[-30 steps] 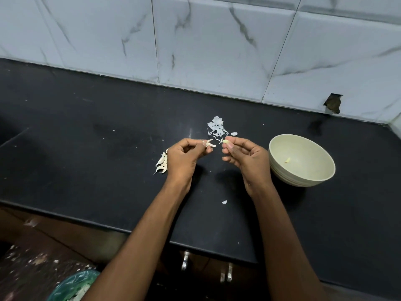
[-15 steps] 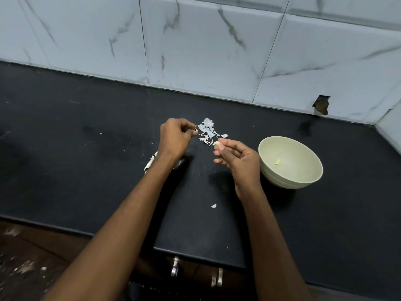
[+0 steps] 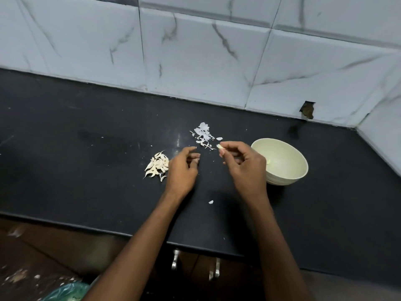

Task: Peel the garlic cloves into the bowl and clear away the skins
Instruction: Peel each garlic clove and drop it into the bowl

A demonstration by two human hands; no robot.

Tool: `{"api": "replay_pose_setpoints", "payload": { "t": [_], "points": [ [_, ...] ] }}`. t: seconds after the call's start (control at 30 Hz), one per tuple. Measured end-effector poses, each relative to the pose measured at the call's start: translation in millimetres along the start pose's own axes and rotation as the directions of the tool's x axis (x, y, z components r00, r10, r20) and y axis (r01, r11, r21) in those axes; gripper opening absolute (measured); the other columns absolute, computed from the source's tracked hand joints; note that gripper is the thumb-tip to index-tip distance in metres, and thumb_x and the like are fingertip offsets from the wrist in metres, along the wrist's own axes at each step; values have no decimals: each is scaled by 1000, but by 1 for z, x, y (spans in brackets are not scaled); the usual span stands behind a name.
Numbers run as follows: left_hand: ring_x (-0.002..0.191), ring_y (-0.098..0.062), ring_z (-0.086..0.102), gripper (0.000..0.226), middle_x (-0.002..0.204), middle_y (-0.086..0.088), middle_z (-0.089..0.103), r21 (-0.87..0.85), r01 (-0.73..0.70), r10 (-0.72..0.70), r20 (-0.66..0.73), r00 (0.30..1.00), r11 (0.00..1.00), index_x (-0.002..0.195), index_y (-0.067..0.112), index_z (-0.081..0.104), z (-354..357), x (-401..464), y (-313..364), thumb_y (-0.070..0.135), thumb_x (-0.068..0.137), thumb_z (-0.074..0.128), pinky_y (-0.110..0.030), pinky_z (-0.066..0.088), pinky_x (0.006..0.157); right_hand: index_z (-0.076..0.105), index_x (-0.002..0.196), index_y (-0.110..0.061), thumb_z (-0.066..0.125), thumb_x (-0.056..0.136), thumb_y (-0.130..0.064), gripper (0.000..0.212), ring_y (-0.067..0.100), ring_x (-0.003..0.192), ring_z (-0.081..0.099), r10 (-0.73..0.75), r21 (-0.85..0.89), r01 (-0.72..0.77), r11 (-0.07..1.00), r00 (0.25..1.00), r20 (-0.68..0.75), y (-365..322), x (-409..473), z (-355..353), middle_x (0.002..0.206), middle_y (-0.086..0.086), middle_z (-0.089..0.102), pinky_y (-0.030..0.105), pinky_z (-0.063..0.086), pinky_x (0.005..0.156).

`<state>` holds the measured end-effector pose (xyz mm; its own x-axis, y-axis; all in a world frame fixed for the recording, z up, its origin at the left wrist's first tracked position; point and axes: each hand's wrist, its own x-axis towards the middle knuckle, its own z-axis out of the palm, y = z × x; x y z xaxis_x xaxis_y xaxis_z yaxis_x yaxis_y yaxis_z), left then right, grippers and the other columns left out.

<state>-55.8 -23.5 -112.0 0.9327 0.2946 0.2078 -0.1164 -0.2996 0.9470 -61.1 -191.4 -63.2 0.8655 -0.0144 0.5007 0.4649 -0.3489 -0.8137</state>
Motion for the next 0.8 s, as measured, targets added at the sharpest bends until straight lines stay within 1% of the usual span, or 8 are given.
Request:
{"api": "replay_pose_setpoints", "payload": {
  "t": [0.1,0.23,0.33,0.43,0.53,0.6,0.7,0.8],
  "points": [
    [99,-10,72,26,106,2,76,36,-39,38,32,999,999,117,12,73,0,-2,0,0,96,65,-37,57,99,78,106,-13,77,93,-8,14,-1,84,70,-70,-183,54,982,994,-82,-9,7,-38,98,-6,77,12,52,76],
    [96,-12,74,9,103,2,77,-30,-12,13,43,999,999,97,14,77,-2,-5,2,8,90,78,-35,59,94,77,112,-20,76,93,-12,21,1,86,70,11,-285,-52,957,990,-142,-4,10,-78,98,-13,76,29,58,87],
    [89,-11,74,8,97,3,77,-37,19,-19,14,1000,999,90,11,75,-1,-5,2,11,87,82,-29,58,86,75,120,-24,73,93,-9,31,0,92,72,39,-354,-95,930,986,-163,2,9,-94,99,-13,76,34,59,94],
    [88,-12,74,10,98,2,77,-37,25,-25,5,1000,999,84,12,73,-1,-4,0,8,88,81,-34,60,88,72,128,-16,63,96,3,38,-5,98,71,76,-293,-127,948,981,-180,5,7,-106,102,-7,76,21,56,98],
    [91,-13,74,11,100,3,77,-14,23,-23,16,1000,1000,83,15,72,0,-4,1,10,89,81,-37,60,91,71,130,-11,65,97,2,36,-4,101,71,85,-219,-140,966,966,-242,3,6,-121,109,-1,77,12,52,95],
    [92,-16,74,8,98,3,77,-11,27,-26,19,999,1000,86,17,73,0,-4,0,16,91,78,-42,60,92,71,129,-10,68,96,1,35,-1,102,72,102,-154,-151,977,952,-289,3,6,-132,111,1,77,17,55,95],
    [87,-22,74,13,90,2,77,-22,42,-41,27,999,999,89,23,74,0,-4,-4,33,96,71,-52,60,87,72,126,-9,68,94,5,34,7,102,75,123,-56,-152,987,928,-353,4,3,-144,109,2,78,33,60,96],
    [87,-21,74,26,88,5,76,6,19,-19,12,1000,1000,87,27,74,0,-6,-1,47,98,63,-53,59,87,74,121,-6,68,95,5,29,12,101,76,119,12,-124,992,913,-391,2,-3,-146,106,3,78,36,62,93]
  ]
}}
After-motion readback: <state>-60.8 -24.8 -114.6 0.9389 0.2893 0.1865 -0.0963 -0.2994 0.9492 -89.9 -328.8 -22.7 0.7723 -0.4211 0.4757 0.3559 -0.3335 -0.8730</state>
